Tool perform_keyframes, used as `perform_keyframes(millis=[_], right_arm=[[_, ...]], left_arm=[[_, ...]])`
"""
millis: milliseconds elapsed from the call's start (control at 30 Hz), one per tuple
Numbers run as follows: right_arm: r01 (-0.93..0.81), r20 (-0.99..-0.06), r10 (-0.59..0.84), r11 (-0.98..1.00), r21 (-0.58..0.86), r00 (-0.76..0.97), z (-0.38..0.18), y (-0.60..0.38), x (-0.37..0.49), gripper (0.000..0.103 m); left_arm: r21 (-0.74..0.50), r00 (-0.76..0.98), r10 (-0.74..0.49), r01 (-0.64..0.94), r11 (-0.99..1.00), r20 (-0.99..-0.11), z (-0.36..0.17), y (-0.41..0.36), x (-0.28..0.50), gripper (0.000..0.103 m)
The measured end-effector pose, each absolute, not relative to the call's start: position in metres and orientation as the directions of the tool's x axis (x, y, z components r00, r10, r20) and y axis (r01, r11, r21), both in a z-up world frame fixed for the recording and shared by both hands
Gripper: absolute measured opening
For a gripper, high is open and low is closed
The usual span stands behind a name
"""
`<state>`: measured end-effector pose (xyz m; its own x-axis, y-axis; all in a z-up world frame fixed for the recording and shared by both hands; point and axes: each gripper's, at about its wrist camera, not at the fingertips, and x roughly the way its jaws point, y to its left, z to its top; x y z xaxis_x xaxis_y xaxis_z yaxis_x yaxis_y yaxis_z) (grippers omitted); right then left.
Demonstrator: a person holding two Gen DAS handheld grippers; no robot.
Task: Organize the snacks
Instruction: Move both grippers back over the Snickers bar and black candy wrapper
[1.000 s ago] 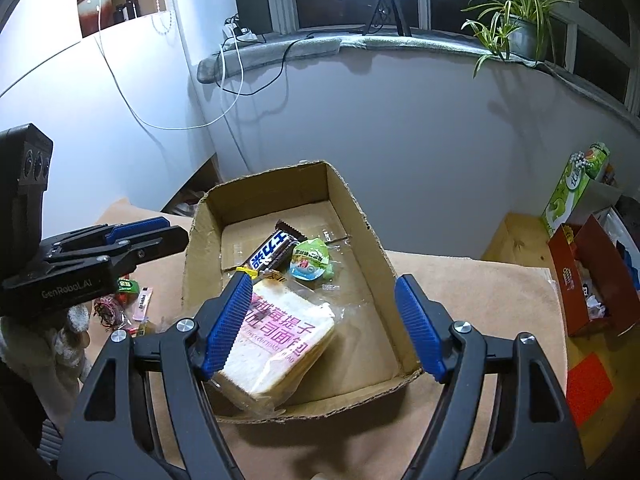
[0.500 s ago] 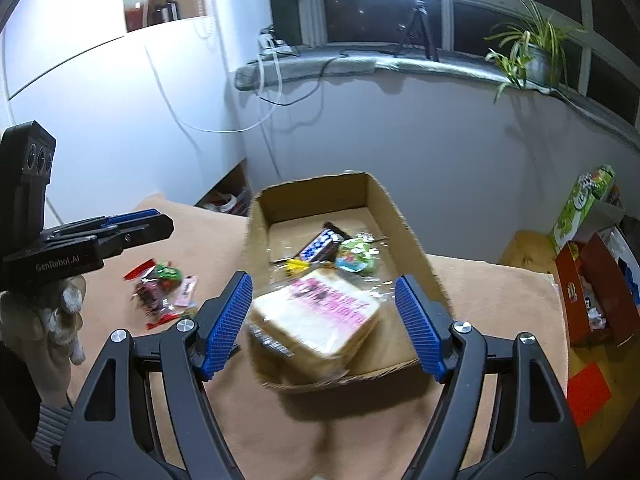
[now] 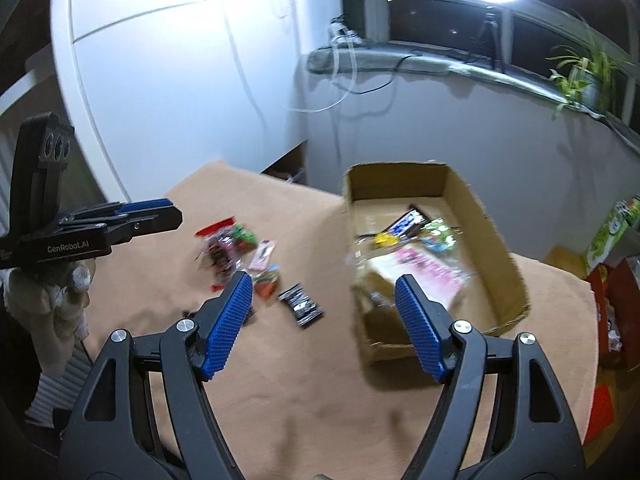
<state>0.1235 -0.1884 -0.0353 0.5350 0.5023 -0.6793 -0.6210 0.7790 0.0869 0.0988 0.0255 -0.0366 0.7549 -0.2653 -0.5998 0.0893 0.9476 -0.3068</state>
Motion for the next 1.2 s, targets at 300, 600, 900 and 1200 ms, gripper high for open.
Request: perform_keyframes(millis=[300,600,900,1200], right_arm=[[-0.668,-0.75,0.498,0.738,0.101,0.436,-0.085,-0.154,0.119,0.074],[-0.653,-0.795,0.453,0.751,0.097,0.403,-0.115,-0.14,0.142,0.058],[-0.668,-0.814,0.404,0.743,0.027,0.416,-0.126,-0.114,0.147,0.058],[-0.621,-0.831,0.375,0.783,0.047,0.411,-0.139,-0.102,0.16,0.052]], left_arm=[[-0.314,0.72,-0.282,0.094,0.945,-0.634,-0.062,0.024,0.077,0.043],[-0.3,0.658,-0.303,0.121,0.946,-0.689,-0.093,0.013,0.074,0.043],[-0.286,0.616,-0.318,0.153,0.946,-0.721,-0.111,0.007,0.08,0.043],[-0.281,0.596,-0.33,0.177,0.943,-0.732,-0.119,0.004,0.083,0.043]])
